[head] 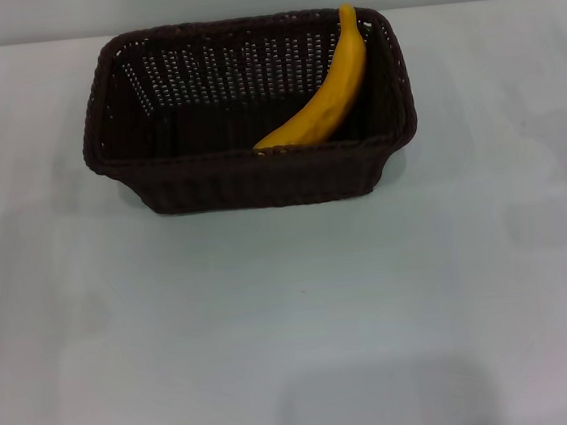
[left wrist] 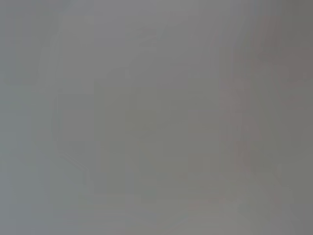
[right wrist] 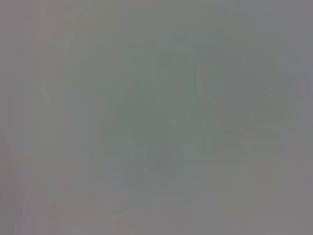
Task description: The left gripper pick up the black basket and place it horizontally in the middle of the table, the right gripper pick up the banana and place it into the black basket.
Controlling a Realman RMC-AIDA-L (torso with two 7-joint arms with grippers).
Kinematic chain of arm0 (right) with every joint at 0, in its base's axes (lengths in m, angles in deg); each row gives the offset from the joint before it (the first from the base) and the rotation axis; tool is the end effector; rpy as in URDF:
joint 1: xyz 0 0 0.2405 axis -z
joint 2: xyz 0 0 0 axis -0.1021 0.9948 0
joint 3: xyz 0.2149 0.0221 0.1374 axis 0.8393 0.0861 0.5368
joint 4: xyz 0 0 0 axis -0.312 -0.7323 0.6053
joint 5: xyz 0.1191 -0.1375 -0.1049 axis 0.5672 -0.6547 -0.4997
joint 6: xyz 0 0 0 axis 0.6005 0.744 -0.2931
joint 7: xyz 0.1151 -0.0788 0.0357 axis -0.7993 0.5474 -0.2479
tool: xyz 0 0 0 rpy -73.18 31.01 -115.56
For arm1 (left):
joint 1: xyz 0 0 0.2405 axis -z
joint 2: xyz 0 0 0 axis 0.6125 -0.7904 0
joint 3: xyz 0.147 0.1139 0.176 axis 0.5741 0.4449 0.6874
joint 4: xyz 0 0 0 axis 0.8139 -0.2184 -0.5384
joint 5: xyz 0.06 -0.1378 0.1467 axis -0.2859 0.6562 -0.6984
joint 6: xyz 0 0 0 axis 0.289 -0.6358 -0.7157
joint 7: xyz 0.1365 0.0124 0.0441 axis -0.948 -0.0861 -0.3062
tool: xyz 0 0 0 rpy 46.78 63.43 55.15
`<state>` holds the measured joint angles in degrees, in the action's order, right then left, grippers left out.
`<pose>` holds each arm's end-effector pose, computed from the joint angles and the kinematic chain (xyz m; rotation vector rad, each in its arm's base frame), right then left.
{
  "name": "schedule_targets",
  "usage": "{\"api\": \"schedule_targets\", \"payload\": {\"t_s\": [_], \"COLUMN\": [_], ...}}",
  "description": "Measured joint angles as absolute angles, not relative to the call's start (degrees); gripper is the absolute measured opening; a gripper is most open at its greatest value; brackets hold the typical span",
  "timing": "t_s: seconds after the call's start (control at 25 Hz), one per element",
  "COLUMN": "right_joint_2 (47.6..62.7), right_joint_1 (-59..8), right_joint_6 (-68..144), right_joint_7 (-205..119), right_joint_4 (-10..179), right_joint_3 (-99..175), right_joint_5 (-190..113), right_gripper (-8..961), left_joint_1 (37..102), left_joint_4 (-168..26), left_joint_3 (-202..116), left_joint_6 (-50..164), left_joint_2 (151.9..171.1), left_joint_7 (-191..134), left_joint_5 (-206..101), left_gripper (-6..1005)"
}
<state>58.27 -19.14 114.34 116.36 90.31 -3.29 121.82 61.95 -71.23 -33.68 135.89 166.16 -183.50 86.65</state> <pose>0.3560 0.3454 0.0617 -1.5092 0.5105 0.7335 -0.3797 0.3102 0.0424 -1.2279 -0.7472 -0.8160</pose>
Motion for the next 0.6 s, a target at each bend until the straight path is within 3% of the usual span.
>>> {"api": "schedule_targets", "payload": {"t_s": [0.6], "right_joint_2": [58.04], "right_joint_1": [-17.27], "right_joint_6": [116.04], "right_joint_7": [116.71], "right_joint_4": [87.57], "right_joint_3": [-3.20], "right_joint_5": [121.58], "right_gripper": [853], "left_joint_1": [61.59], "left_joint_4": [-66.21], "left_joint_3": [-33.61], "left_joint_6": [137.41], "left_joint_2": [166.21], "left_joint_7": [-182.71], "left_joint_5": [91.35], "left_gripper": [845]}}
